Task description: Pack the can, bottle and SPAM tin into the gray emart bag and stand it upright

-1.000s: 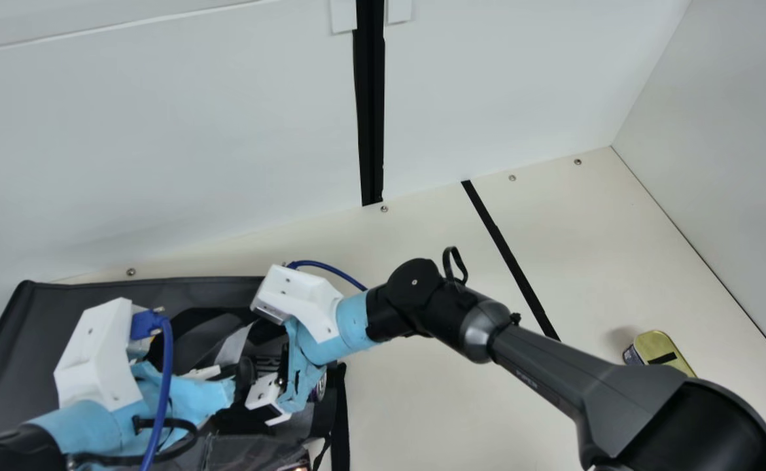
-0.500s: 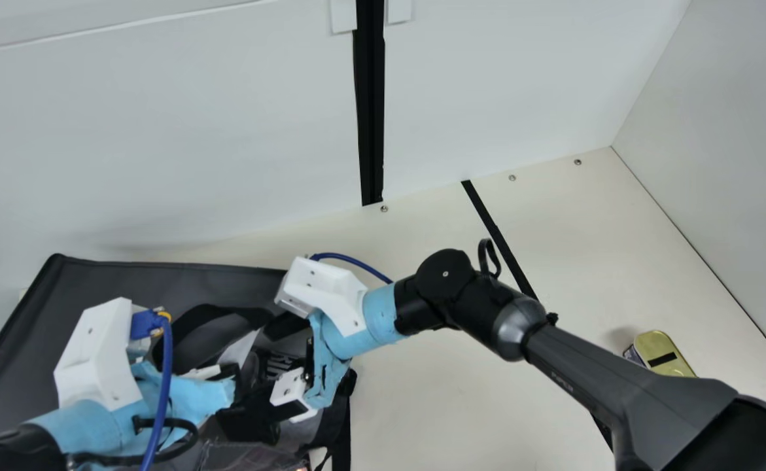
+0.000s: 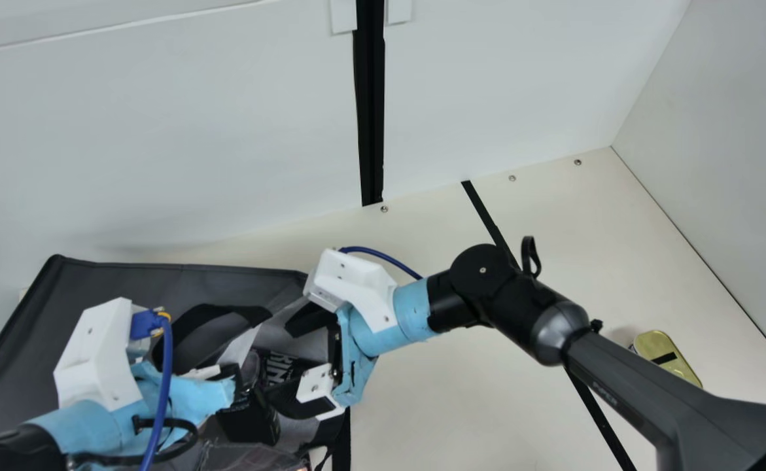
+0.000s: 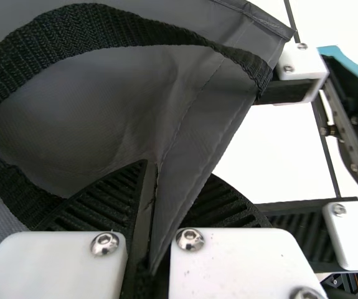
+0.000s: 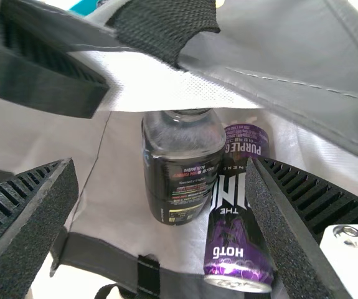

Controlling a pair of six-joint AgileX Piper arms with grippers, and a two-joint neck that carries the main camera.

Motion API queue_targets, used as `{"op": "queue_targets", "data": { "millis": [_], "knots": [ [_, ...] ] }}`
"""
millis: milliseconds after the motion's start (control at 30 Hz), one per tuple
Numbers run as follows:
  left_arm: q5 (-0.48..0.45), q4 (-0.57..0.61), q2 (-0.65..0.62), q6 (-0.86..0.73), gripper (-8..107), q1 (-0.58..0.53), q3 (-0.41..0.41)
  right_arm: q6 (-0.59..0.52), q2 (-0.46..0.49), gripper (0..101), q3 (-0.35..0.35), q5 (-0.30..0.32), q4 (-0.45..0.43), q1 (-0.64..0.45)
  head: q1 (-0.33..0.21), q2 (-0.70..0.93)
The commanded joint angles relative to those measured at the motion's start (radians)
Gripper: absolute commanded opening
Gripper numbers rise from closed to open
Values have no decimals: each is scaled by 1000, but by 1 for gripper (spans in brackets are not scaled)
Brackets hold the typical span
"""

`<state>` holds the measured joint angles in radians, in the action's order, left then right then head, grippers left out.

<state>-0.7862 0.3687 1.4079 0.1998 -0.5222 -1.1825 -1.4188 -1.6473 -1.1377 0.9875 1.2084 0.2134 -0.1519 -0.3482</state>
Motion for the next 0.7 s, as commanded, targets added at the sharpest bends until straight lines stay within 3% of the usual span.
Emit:
{"op": "queue_targets", "data": {
  "millis": [0, 667],
  "knots": [
    [0, 0, 0, 0, -8, 0, 0, 4, 20, 95, 12, -1, -2, -6, -23, -1],
    [0, 0, 0, 0, -8, 0, 0, 170, 281, 95, 152, -128, -98, -35, -23, -1]
  ]
}}
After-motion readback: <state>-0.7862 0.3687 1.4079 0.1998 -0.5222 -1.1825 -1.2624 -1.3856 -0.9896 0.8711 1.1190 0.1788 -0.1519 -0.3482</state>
